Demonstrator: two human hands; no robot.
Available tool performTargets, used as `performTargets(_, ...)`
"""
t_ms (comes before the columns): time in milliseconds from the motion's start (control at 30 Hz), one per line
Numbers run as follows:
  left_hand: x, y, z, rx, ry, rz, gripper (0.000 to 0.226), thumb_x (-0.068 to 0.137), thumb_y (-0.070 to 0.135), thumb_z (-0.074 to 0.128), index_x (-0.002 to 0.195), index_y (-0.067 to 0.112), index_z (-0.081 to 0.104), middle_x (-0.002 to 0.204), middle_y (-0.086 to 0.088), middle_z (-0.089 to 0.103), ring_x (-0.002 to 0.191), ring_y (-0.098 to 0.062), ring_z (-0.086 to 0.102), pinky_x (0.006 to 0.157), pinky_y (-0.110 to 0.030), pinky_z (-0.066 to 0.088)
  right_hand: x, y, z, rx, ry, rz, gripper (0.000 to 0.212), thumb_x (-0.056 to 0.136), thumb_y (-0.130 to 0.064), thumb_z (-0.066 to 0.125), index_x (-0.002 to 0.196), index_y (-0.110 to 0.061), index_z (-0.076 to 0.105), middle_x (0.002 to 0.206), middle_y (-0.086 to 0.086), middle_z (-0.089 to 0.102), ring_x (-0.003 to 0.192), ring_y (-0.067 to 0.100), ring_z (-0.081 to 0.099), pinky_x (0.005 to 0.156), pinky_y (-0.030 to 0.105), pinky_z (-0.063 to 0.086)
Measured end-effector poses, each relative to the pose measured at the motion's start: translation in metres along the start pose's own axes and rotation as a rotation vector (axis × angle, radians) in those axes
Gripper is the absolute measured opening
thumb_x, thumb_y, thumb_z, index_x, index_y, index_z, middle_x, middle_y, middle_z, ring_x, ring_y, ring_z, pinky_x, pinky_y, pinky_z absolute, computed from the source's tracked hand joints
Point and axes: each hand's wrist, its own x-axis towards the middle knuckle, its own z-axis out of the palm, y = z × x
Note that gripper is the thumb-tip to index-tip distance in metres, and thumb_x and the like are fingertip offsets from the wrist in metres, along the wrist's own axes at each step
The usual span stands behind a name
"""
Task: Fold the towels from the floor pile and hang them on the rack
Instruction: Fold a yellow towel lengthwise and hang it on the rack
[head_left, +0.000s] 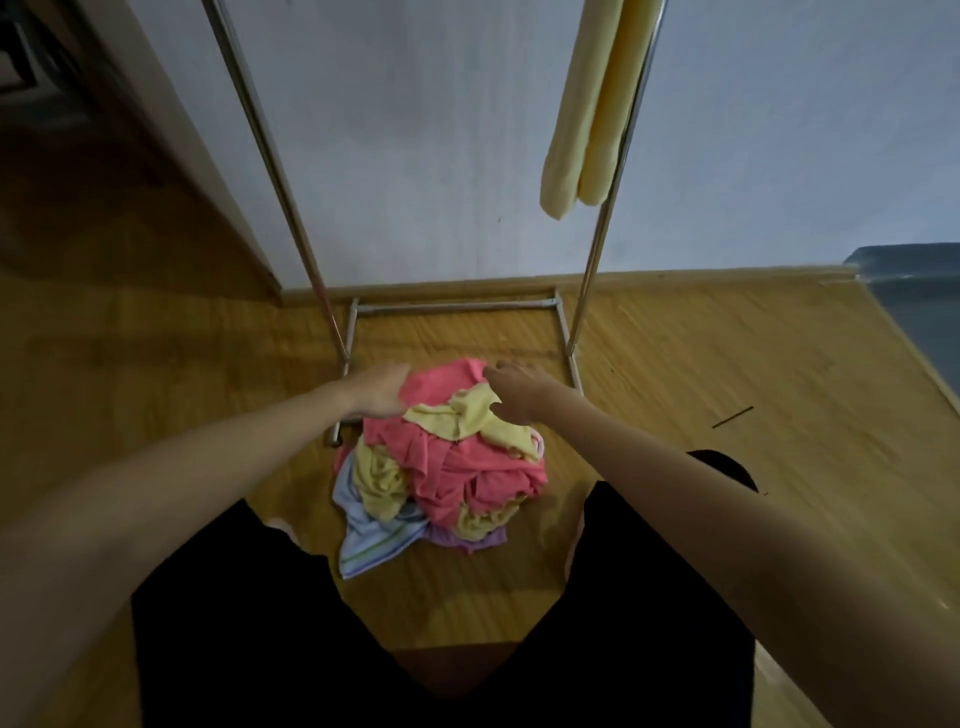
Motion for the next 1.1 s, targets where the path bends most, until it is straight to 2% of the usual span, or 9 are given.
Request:
performTargets(67,0.024,-0.025,0.023,0.024,-0.01,0.023,0.014,0.085,0.02,0.063,0.095,0.012,0.056,0.097,-0.008,0.061,0.096,-0.027,0.061,0.073,-0.029,0.047,0.017,0.003,0.021,-0.001,-0.024,0.026,0.036,0.092,-0.017,0.051,0.125,-0.006,0.045,0.126,0.013,0.053,0.117,0.03,0.05,0.091,0.038,0.041)
performTargets(100,0.044,-0.045,0.039,0.026,-0.031,0.016,0.018,0.082,0.027,0.063,0.093,0.015,0.056,0.095,-0.004,0.061,0.094,-0.026,0.062,0.074,-0.033,0.05,0.026,0.005,0.033,0.011,-0.044,0.036,0.033,0.092,-0.016,0.051,0.123,-0.006,0.046,0.123,0.013,0.054,0.115,0.03,0.051,0.09,0.038,0.041)
performTargets(167,0.087,-0.09,0.084,-0.001,-0.074,-0.011,0.032,0.076,0.039,0.06,0.101,0.02,0.056,0.098,-0.003,0.064,0.091,-0.022,0.062,0.075,-0.04,0.052,0.045,0.009,0.06,0.052,-0.093,0.045,0.027,0.091,-0.014,0.051,0.116,-0.005,0.048,0.116,0.014,0.055,0.11,0.031,0.053,0.086,0.039,0.041)
performTargets(233,0.092,-0.091,0.094,-0.011,-0.135,-0.023,0.031,0.078,0.027,0.061,0.105,0.014,0.054,0.097,-0.007,0.063,0.086,-0.026,0.062,0.072,-0.043,0.052,0.064,0.015,0.086,0.098,-0.131,0.053,0.022,0.09,-0.011,0.05,0.111,-0.005,0.049,0.112,0.014,0.056,0.106,0.032,0.054,0.083,0.039,0.042)
performTargets(367,0.128,-0.106,0.118,-0.001,-0.193,-0.021,0.045,0.08,0.033,0.059,0.119,0.018,0.043,0.118,-0.008,0.058,0.1,-0.029,0.059,0.079,-0.041,0.051,0.102,0.023,0.133,0.121,-0.269,0.07,0.031,0.088,-0.009,0.05,0.118,-0.006,0.047,0.115,0.014,0.055,0.108,0.031,0.053,0.088,0.04,0.041)
performTargets(600,0.2,-0.11,0.154,0.015,-0.156,0.022,0.042,0.091,0.013,0.044,0.133,0.017,0.047,0.129,-0.01,0.052,0.114,-0.031,0.053,0.089,-0.041,0.047,0.169,0.031,0.195,0.162,-0.351,0.091,0.06,0.086,-0.002,0.045,0.143,-0.015,0.03,0.122,0.019,0.05,0.113,0.037,0.049,0.093,0.043,0.04)
performTargets(733,0.234,-0.109,0.181,-0.009,-0.115,0.035,0.037,0.094,0.011,0.043,0.129,0.012,0.053,0.127,-0.012,0.052,0.117,-0.032,0.048,0.098,-0.044,0.042,0.204,0.028,0.224,0.159,-0.318,0.077,0.061,0.09,-0.005,0.042,0.146,-0.025,0.028,0.124,0.017,0.046,0.113,0.036,0.048,0.094,0.041,0.038)
performTargets(933,0.253,-0.113,0.215,-0.108,-0.035,0.046,0.028,0.091,0.006,0.045,0.113,0.009,0.062,0.114,-0.01,0.06,0.109,-0.031,0.052,0.09,-0.044,0.046,0.231,0.034,0.252,0.008,-0.292,-0.013,0.033,0.091,-0.008,0.048,0.124,-0.011,0.054,0.121,0.014,0.048,0.113,0.031,0.047,0.092,0.036,0.039)
performTargets(1100,0.246,-0.114,0.221,-0.161,-0.031,0.064,0.041,0.089,0.009,0.057,0.129,0.017,0.057,0.124,-0.007,0.057,0.116,-0.029,0.05,0.1,-0.039,0.039,0.224,0.039,0.247,0.098,-0.212,0.019,0.019,0.093,-0.009,0.047,0.104,-0.006,0.061,0.108,0.012,0.054,0.105,0.03,0.052,0.087,0.036,0.039)
